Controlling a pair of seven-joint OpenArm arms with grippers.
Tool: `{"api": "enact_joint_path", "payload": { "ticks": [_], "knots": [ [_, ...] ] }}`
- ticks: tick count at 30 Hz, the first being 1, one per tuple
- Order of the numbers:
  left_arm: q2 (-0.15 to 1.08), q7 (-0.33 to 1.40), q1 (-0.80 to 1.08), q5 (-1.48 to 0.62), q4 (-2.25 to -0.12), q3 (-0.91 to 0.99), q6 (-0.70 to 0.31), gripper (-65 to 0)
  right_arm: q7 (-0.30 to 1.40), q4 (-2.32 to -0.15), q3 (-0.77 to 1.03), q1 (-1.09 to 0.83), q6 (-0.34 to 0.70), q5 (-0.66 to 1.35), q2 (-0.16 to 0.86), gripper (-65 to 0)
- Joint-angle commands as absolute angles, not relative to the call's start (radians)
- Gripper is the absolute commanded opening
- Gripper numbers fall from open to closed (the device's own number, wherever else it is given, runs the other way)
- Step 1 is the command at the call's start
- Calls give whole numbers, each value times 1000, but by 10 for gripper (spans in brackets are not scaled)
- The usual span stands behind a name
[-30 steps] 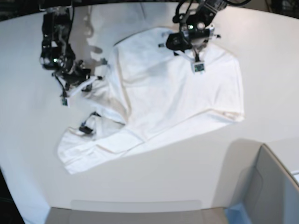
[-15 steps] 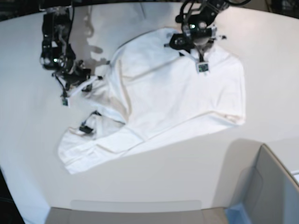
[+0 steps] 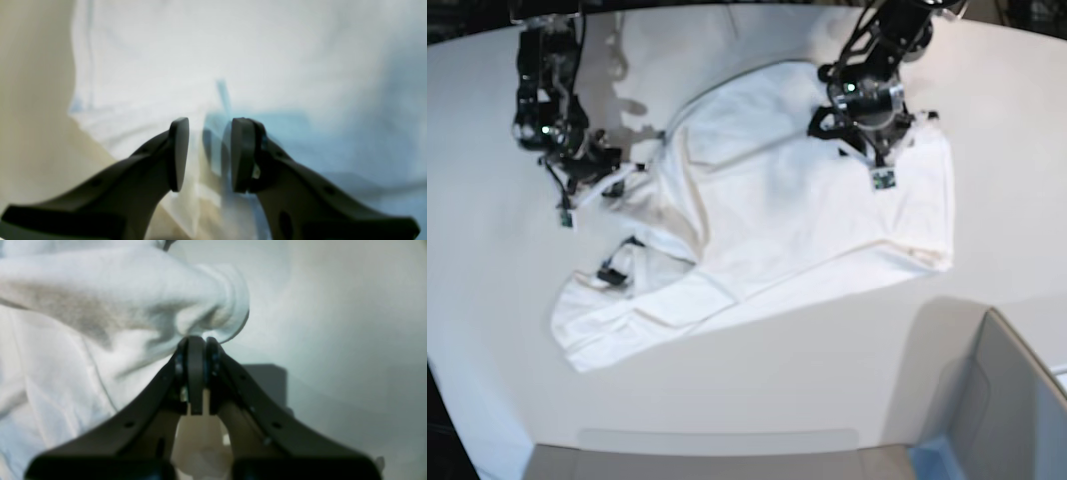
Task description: Layout the t-shirt on the table in an organized manner, then fold the t-shirt properly
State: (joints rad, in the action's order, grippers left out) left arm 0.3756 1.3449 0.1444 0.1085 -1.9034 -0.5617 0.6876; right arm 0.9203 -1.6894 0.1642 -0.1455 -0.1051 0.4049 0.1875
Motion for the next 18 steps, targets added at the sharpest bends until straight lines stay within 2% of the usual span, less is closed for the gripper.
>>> {"api": "enact_joint_path", "payload": {
  "ticks": [1, 10, 18],
  "knots": [
    [387, 1396, 150, 114, -1908, -561, 698, -420, 928, -1698, 165, -140, -107, 403, 193, -650],
    [360, 1396, 189, 114, -2020, -564, 698, -420, 928, -1698, 168, -142, -107, 403, 194, -650],
    [341, 1396, 185, 99, -2012, -564, 698, -420, 928, -1698, 165, -145, -107, 403, 194, -650]
  ]
}}
